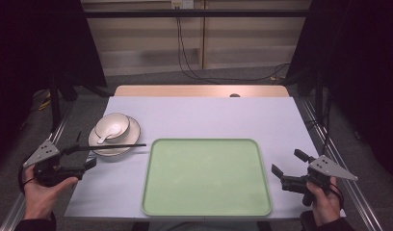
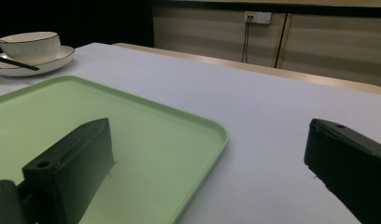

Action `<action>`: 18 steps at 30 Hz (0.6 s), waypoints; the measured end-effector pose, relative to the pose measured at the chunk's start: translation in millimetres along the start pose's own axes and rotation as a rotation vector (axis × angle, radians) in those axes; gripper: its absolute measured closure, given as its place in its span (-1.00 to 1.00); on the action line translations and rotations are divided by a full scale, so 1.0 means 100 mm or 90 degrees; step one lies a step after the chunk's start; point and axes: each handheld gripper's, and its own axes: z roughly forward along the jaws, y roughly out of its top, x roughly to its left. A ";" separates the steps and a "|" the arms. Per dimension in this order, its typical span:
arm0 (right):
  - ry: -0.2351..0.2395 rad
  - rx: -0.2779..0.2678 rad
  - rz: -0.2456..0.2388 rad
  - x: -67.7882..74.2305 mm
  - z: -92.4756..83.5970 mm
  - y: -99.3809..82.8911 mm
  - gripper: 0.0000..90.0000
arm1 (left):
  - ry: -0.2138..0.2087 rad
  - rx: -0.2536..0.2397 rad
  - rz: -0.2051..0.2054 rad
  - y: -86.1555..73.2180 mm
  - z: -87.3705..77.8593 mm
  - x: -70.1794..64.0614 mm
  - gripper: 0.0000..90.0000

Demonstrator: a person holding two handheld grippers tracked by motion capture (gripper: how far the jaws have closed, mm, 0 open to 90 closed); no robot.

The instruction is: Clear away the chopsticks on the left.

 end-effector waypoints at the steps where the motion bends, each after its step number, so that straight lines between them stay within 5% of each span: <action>1: -0.005 0.004 -0.005 0.00 0.01 0.00 -0.98 | -0.005 0.012 0.016 0.00 0.06 0.04 -0.55; 6: -0.005 0.004 -0.006 0.00 0.01 0.00 -0.98 | -0.022 0.038 0.038 0.00 0.19 0.11 -0.42; 7: -0.005 0.004 -0.004 0.00 0.01 -0.01 -0.98 | -0.021 0.056 0.046 0.01 0.22 0.14 -0.23; 13: -0.002 0.008 -0.006 0.00 0.01 -0.01 -0.98 | -0.013 0.069 0.054 0.02 0.29 0.24 -0.04; 18: -0.001 0.005 -0.008 0.01 0.01 0.00 -0.98 | -0.039 0.101 0.096 0.00 0.34 0.33 0.19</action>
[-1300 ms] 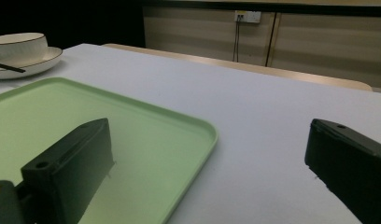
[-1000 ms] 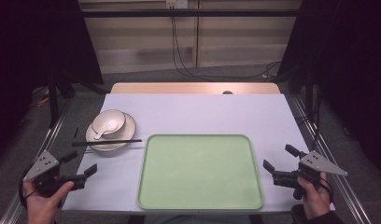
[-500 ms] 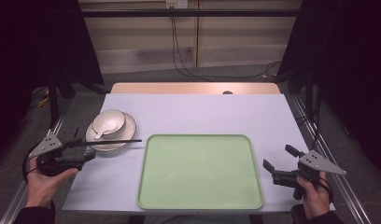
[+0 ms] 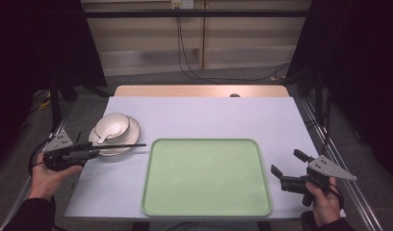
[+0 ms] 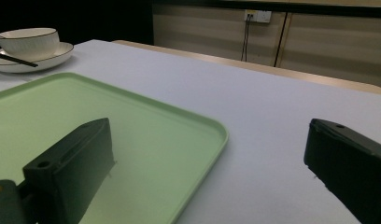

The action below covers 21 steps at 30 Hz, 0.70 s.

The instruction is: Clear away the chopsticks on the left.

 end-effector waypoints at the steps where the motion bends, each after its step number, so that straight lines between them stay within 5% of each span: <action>1: 0.000 0.000 0.000 0.00 0.00 0.00 -0.98 | -0.003 0.004 0.001 0.00 0.01 0.01 0.19; 6: 0.004 -0.008 -0.003 0.02 0.01 0.01 -0.98 | -0.001 0.030 0.029 0.00 0.11 0.04 0.25; 21: 0.011 0.002 -0.002 0.03 0.02 0.00 -0.99 | -0.023 0.056 0.052 0.04 0.20 0.14 0.51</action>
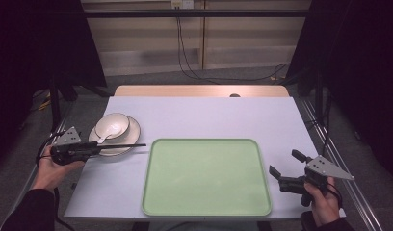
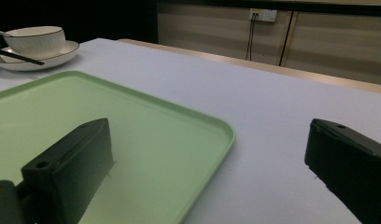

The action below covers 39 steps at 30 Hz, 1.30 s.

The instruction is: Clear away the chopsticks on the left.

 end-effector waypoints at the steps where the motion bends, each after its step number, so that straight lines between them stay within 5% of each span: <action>1: 0.000 0.000 0.000 0.00 0.00 0.00 -0.99 | -0.005 0.004 0.007 0.01 0.01 0.00 0.51; 19: 0.001 0.003 0.007 -0.01 0.00 0.00 -0.99 | -0.047 0.067 0.077 0.15 0.12 0.04 0.72; 39: -0.009 0.003 0.016 -0.02 0.01 -0.01 -0.99 | -0.102 0.093 0.092 0.21 0.23 0.04 0.76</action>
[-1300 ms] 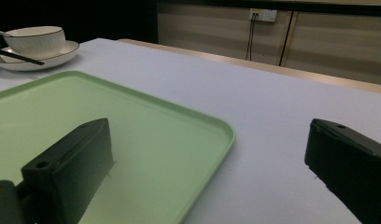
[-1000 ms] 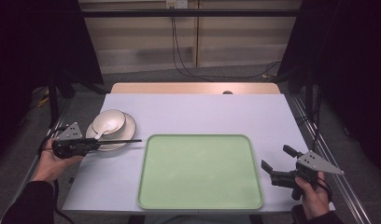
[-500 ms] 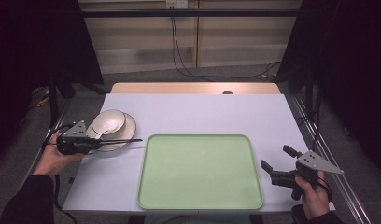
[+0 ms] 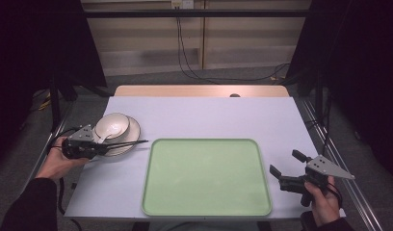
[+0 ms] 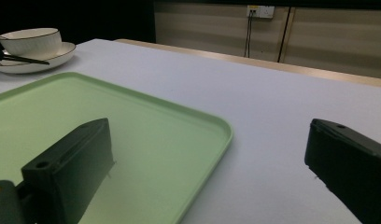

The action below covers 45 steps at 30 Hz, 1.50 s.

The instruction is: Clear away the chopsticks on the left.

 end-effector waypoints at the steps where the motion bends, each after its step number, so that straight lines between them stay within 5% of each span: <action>1: 0.000 0.000 0.000 0.00 0.00 0.00 -0.99 | -0.005 -0.009 0.000 0.00 0.00 -0.01 0.78; 19: 0.004 0.008 0.004 -0.01 0.00 0.00 -0.98 | -0.035 -0.008 -0.013 0.04 0.00 -0.01 0.91; 34: 0.001 0.004 0.006 -0.01 0.00 0.00 -1.00 | -0.006 -0.048 -0.053 0.05 -0.11 -0.06 0.92; 45: -0.001 -0.015 0.004 0.01 -0.02 0.02 -1.00 | 0.024 -0.097 -0.102 0.03 -0.27 -0.26 0.92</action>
